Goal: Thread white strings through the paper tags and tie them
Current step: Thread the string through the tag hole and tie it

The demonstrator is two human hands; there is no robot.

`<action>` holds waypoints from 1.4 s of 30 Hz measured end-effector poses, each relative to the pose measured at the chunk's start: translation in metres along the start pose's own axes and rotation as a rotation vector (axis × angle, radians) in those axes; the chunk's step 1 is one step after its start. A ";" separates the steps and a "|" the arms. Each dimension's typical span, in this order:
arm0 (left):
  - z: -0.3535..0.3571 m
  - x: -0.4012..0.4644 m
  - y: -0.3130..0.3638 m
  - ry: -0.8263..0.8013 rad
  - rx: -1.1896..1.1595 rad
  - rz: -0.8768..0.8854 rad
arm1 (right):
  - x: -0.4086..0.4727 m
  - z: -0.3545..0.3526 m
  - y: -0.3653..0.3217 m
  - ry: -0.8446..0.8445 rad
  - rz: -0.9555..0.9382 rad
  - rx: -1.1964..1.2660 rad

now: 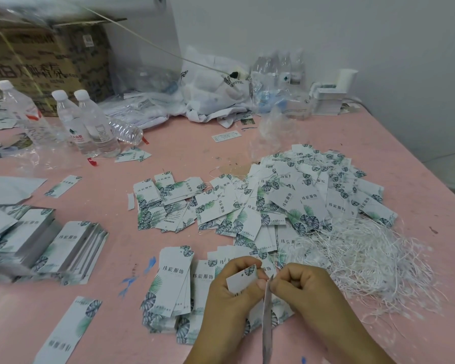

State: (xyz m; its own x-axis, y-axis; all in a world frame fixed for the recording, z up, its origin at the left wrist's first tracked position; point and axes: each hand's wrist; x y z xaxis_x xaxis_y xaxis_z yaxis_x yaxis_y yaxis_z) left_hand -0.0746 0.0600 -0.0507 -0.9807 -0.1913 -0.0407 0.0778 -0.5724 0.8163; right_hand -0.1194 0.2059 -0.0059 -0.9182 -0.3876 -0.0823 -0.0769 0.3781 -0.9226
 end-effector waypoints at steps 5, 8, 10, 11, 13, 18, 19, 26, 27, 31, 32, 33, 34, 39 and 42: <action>-0.001 0.000 0.001 -0.038 0.032 0.022 | 0.000 -0.004 0.001 -0.068 -0.011 0.006; -0.001 0.000 0.001 -0.060 0.042 0.020 | -0.001 -0.005 0.000 -0.079 -0.013 0.004; -0.001 0.000 0.002 -0.074 0.037 0.022 | -0.001 -0.007 -0.001 -0.099 -0.015 0.010; -0.001 0.000 0.002 -0.075 0.035 0.023 | -0.001 -0.008 -0.001 -0.112 -0.014 0.016; -0.001 0.000 0.003 -0.078 0.033 0.029 | 0.000 -0.009 -0.001 -0.129 0.001 0.023; -0.001 0.000 0.004 -0.089 0.047 0.053 | 0.000 -0.011 -0.002 -0.162 0.036 0.078; -0.002 0.000 0.004 -0.088 0.049 0.057 | 0.000 -0.011 -0.002 -0.165 0.041 0.090; 0.001 0.001 0.004 -0.024 0.026 0.016 | 0.001 -0.008 0.005 -0.172 0.126 0.181; 0.001 0.002 0.004 -0.002 -0.012 0.005 | 0.001 -0.007 0.005 -0.181 0.167 0.259; 0.003 0.004 0.009 0.117 -0.222 -0.024 | 0.008 -0.012 0.009 -0.226 0.346 0.763; 0.003 0.005 0.010 0.145 -0.271 -0.036 | 0.010 -0.014 0.010 -0.222 0.386 0.875; 0.003 0.005 0.010 0.167 -0.306 -0.046 | 0.011 -0.015 0.011 -0.217 0.422 0.977; 0.004 0.005 0.010 0.183 -0.331 -0.055 | 0.012 -0.016 0.010 -0.216 0.447 1.066; 0.008 0.004 0.012 0.180 -0.381 -0.088 | 0.013 -0.014 0.007 -0.096 0.420 1.258; 0.012 0.004 0.012 0.152 -0.403 -0.111 | 0.009 -0.005 0.005 -0.031 0.272 1.131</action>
State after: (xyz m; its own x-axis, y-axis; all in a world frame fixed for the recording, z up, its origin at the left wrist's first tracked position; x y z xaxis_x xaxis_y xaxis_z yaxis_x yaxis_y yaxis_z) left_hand -0.0794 0.0624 -0.0341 -0.9517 -0.2093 -0.2246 0.0669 -0.8553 0.5138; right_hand -0.1300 0.2087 -0.0089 -0.8400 -0.4350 -0.3242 0.5262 -0.5078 -0.6821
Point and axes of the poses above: each hand's wrist, its own x-axis towards the middle knuckle, its own z-axis out of the palm, y = z × x, and after that the axes turned 10 degrees about -x, right-handed
